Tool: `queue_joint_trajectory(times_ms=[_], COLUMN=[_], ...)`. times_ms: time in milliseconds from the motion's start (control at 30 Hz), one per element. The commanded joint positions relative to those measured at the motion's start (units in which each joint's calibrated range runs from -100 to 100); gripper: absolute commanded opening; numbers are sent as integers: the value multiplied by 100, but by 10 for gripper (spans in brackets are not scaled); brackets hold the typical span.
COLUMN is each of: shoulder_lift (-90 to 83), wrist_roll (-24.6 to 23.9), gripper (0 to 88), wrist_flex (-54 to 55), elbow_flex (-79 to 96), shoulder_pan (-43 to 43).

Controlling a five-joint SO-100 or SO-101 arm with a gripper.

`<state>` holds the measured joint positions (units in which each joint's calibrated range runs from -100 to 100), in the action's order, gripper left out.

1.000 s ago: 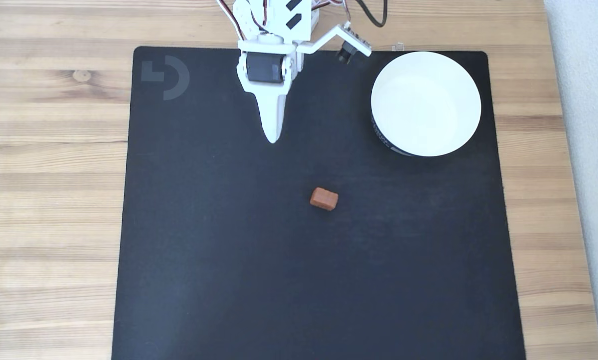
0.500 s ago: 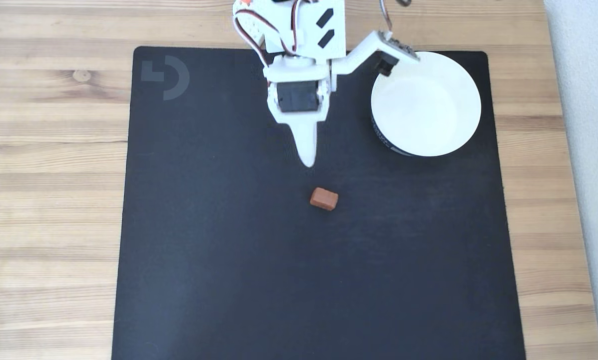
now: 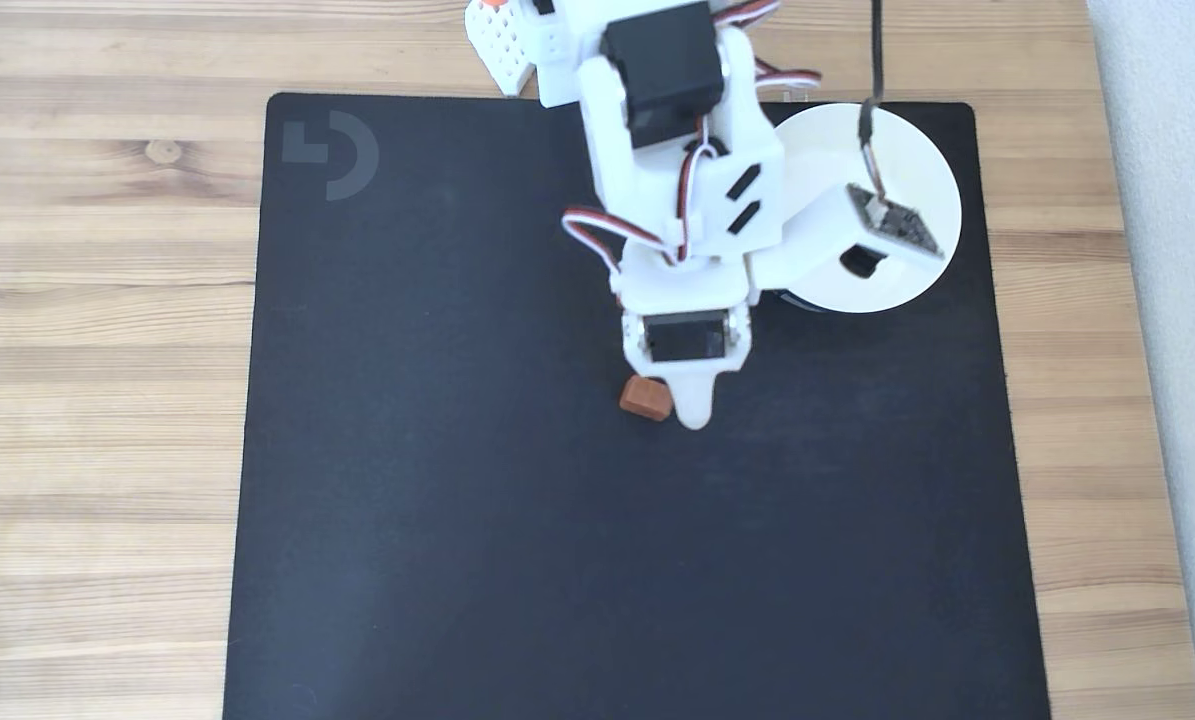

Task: Pick up the toy and place it on the plate

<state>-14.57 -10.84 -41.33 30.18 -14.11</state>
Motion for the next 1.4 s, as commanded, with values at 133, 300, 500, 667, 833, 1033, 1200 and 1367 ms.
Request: queue_joint_trajectory(times_ms=[133, 300, 500, 667, 833, 1033, 1200, 1367], shoulder_lift=[744, 919, 1211, 1253, 1253, 1253, 1261, 1261], wrist_roll=[29, 40, 45, 45, 45, 35, 45, 40], gripper=[23, 23, 23, 23, 23, 30, 280, 293], wrist_flex=[-1227, -2015, -2303, -2404, -2608, -2616, -2862, -2887], elbow_flex=[-1437, -2095, -2131, -2140, -2140, -2131, -2140, -2149], shoulder_pan=[-41, 43, 93, 93, 143, 152, 152, 152])
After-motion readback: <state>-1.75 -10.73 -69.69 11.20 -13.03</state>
